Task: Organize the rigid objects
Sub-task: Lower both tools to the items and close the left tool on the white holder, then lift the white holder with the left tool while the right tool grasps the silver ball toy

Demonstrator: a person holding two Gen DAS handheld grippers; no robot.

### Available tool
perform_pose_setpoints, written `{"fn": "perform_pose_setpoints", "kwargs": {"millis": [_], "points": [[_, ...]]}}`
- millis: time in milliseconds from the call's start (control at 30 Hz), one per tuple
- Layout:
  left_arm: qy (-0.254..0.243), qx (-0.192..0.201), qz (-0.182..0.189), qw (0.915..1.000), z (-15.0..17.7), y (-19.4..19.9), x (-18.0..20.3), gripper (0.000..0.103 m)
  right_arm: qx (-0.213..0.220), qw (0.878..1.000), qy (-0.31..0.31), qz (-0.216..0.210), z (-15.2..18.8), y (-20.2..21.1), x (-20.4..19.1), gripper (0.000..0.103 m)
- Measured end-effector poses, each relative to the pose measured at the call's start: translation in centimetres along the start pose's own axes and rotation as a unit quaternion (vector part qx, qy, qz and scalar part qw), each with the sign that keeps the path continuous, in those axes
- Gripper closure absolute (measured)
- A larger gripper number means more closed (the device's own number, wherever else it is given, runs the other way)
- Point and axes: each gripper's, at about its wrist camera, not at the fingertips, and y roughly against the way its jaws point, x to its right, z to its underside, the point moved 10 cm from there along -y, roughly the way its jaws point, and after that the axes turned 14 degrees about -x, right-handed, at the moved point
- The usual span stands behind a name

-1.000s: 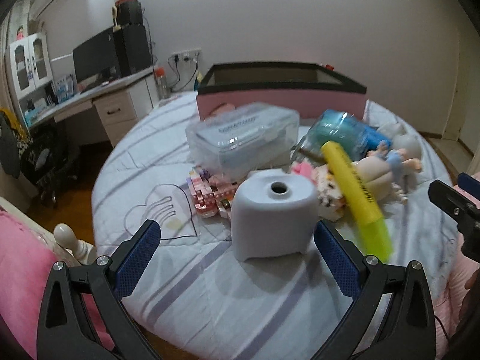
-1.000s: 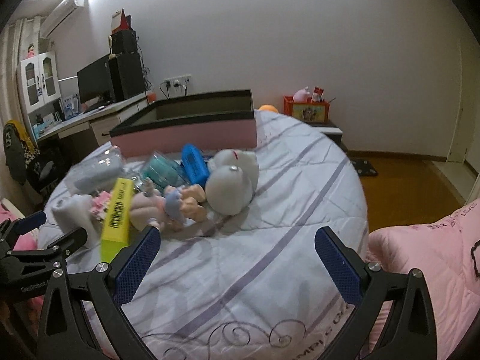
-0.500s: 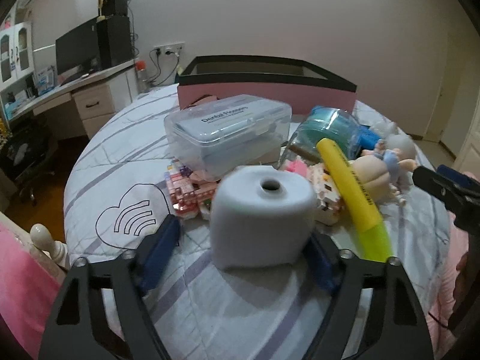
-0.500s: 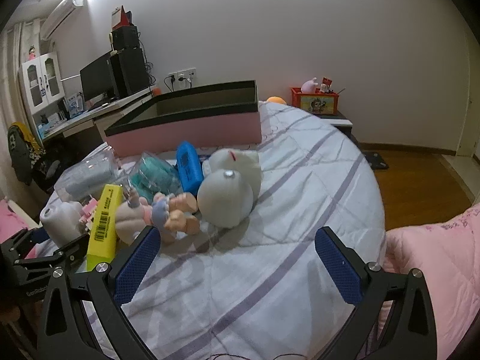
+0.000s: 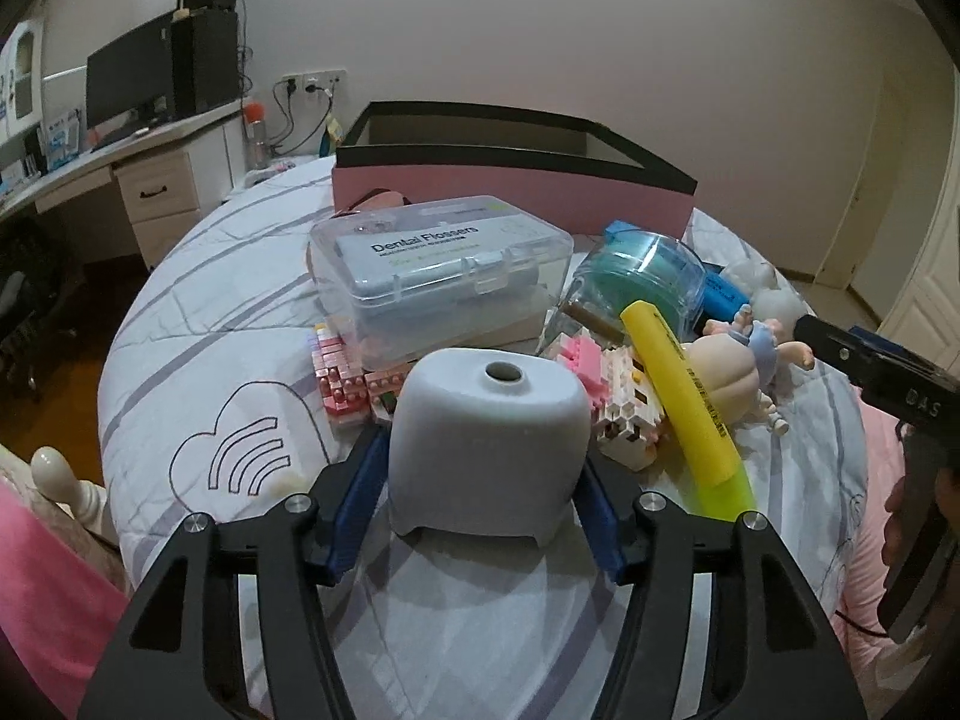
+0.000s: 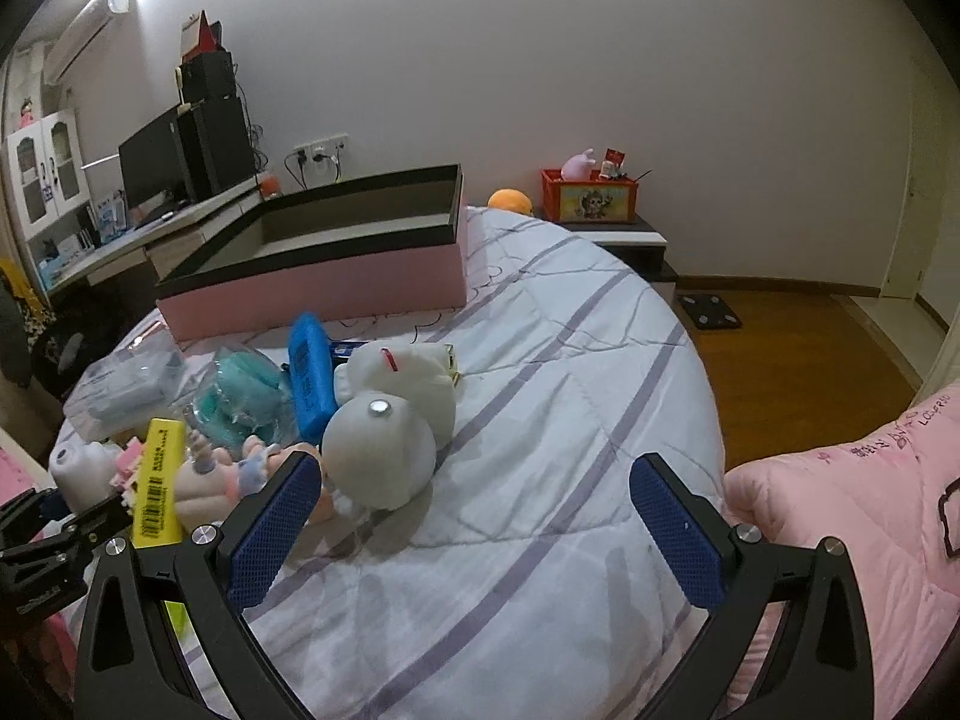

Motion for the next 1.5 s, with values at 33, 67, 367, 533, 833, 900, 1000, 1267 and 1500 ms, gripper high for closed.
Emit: {"fn": "perform_pose_setpoints", "kwargs": {"millis": [33,67,367,533,833,900,1000,1267,1500], "points": [[-0.003,0.000,-0.002,1.0000,0.0,0.0,0.0,0.046,-0.004,1.000,0.000,0.000,-0.1,-0.3,0.0,0.000],[-0.005,-0.001,-0.004,1.0000,0.0,0.0,0.0,0.046,-0.008,1.000,-0.001,-0.002,-0.2,-0.6,0.0,0.000],[-0.034,0.019,-0.009,0.9992,-0.6,1.7,1.0,0.048,-0.038,0.999,-0.009,-0.019,-1.2,-3.1,-0.1,0.000],[-0.038,0.019,-0.009,0.9991,-0.7,1.8,1.0,0.048,-0.042,0.999,-0.003,-0.029,-2.3,-3.9,-0.7,0.000],[-0.030,0.009,0.011,0.9995,-0.8,0.9,0.5,0.048,-0.065,0.995,-0.005,-0.080,-3.0,-6.0,-1.9,0.013],[-0.036,0.012,0.005,0.9993,-0.8,1.0,0.7,0.048,-0.056,0.993,0.006,-0.101,-3.1,-5.4,-2.8,0.041],[-0.044,0.017,0.003,0.9989,-0.9,1.7,0.9,0.048,-0.055,0.994,0.023,-0.087,-3.1,-4.9,-3.2,0.041],[-0.060,0.051,0.004,0.9969,-2.1,4.8,1.7,0.050,-0.016,0.999,0.043,-0.025,-3.4,-2.5,-3.1,0.042],[-0.057,0.064,0.026,0.9960,-3.4,5.7,2.8,0.050,-0.001,0.998,0.056,-0.034,-3.7,-1.1,-4.1,0.043]]}}
